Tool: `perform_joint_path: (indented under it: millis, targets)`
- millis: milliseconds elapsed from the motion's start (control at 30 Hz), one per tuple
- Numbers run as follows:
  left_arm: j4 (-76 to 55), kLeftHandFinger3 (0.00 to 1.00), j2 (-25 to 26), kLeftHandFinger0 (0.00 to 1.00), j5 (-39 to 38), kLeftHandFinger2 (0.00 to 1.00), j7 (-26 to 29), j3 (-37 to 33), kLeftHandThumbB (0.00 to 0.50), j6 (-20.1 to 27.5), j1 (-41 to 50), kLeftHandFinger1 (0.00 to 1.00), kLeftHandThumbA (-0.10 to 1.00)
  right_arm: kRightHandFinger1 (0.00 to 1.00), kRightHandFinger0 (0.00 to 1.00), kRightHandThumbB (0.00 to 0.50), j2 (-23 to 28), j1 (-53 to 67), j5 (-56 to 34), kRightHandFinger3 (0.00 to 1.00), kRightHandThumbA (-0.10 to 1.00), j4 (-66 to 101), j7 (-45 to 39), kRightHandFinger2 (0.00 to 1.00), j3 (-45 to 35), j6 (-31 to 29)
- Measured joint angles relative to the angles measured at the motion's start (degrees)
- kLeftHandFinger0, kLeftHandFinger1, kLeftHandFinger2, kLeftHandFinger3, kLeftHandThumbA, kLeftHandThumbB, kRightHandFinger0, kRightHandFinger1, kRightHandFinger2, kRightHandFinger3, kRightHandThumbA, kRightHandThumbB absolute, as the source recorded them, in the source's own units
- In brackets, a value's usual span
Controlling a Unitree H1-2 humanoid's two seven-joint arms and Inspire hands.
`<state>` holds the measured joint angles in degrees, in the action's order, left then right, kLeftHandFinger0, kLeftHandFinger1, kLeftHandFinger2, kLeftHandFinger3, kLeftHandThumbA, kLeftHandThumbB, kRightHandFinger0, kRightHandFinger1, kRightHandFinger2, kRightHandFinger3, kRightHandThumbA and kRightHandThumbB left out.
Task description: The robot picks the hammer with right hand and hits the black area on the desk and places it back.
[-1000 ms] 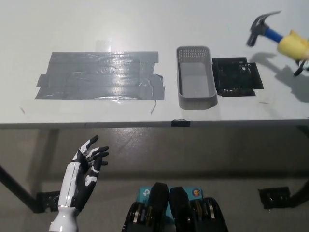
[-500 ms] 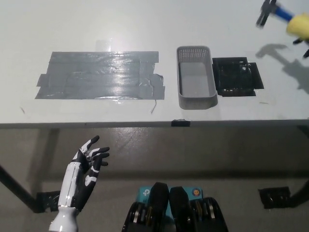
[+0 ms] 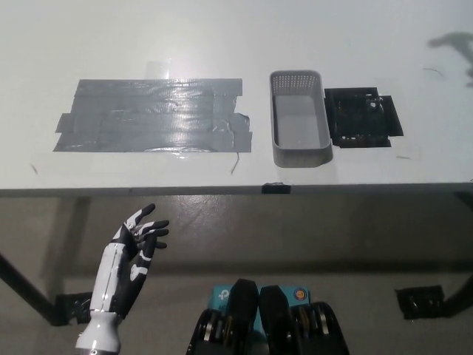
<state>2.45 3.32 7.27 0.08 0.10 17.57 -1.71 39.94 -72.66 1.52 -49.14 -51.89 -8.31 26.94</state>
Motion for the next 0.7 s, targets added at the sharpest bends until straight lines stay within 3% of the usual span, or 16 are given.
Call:
perform_joint_path:
  millis: [33,67,133,167,200,267,333,433,467,500,533,567,600,700]
  targets:
    - [0.0,0.83,0.0,0.58,0.1,0.68,0.0,0.0,0.000,0.0,0.0,0.67,0.84,0.50,0.01,0.119,0.0,0.7,0.2,0.97,-0.10,1.6,0.2,0.83,1.1,0.0]
    - [0.0,0.83,0.0,0.58,0.1,0.68,0.0,0.0,0.000,0.0,0.0,0.67,0.83,0.48,0.00,0.081,-0.1,1.8,0.5,0.99,-0.10,3.4,0.5,0.82,2.4,0.0]
    - [0.0,0.82,0.0,0.58,0.1,0.68,0.0,0.0,0.000,0.1,-0.1,0.67,0.83,0.47,0.03,0.063,-0.6,4.2,1.0,0.97,-0.10,6.7,0.6,0.81,5.0,0.0]
    - [0.0,0.83,0.0,0.58,0.1,0.68,0.0,0.0,0.001,0.1,0.0,0.67,0.83,0.56,0.12,0.085,-1.0,5.3,1.2,0.96,-0.10,7.7,0.6,0.88,6.4,0.0]
    - [0.0,0.83,0.0,0.58,0.1,0.68,0.0,-0.1,0.000,0.1,0.0,0.67,0.83,0.59,0.15,0.089,-1.5,6.6,1.5,0.96,-0.10,8.6,0.6,0.90,8.1,0.0]
    - [0.0,0.83,0.0,0.58,0.1,0.68,0.0,-0.1,0.000,0.0,0.0,0.67,0.82,0.51,0.06,0.104,-2.6,9.7,2.8,0.98,-0.10,10.0,1.1,0.81,12.4,-0.1]
    - [0.0,0.82,0.0,0.57,0.2,0.68,0.0,-0.1,0.000,0.0,0.0,0.66,0.82,0.58,0.09,0.144,-3.8,12.6,4.2,1.00,-0.10,9.9,1.4,0.87,16.3,-0.3]
    - [0.0,0.82,0.0,0.58,0.3,0.68,0.0,-0.1,0.000,0.0,0.0,0.67,0.83,0.69,0.21,0.154,-4.9,15.4,6.3,0.96,-0.10,9.3,1.9,0.94,21.0,-1.2]
    - [0.0,0.82,0.0,0.58,0.3,0.68,0.0,-0.1,0.000,0.0,0.0,0.67,0.83,0.71,0.23,0.149,-5.2,16.5,7.1,0.99,-0.10,9.3,2.3,0.96,22.4,-1.6]
    - [0.0,0.82,0.0,0.58,0.3,0.68,0.0,-0.1,0.000,0.0,0.0,0.67,0.83,0.71,0.22,0.151,-5.2,17.3,7.8,1.00,-0.10,9.3,2.6,0.99,23.5,-2.0]
    - [-0.1,0.82,0.0,0.58,0.3,0.68,0.0,-0.1,0.000,0.0,0.0,0.67,0.83,0.61,0.12,0.137,-5.3,17.8,8.2,1.00,-0.10,9.2,3.0,0.94,24.1,-2.6]
    - [-0.1,0.82,0.0,0.57,0.4,0.68,0.0,-0.1,0.000,0.0,-0.1,0.67,0.83,0.63,0.13,0.153,-5.3,18.1,8.6,1.00,-0.10,9.0,3.5,0.98,24.7,-3.2]
    - [-0.1,0.81,0.1,0.57,0.4,0.67,0.0,0.0,0.000,0.0,-0.1,0.66,0.84,0.71,0.18,0.158,-5.3,18.1,9.2,1.00,-0.10,8.8,3.9,1.00,25.3,-3.9]
    - [-0.1,0.81,0.1,0.57,0.5,0.66,0.0,0.0,0.000,0.0,-0.2,0.65,0.82,0.70,0.06,0.156,-5.1,18.1,11.3,0.98,-0.10,8.7,5.3,1.00,28.0,-5.7]
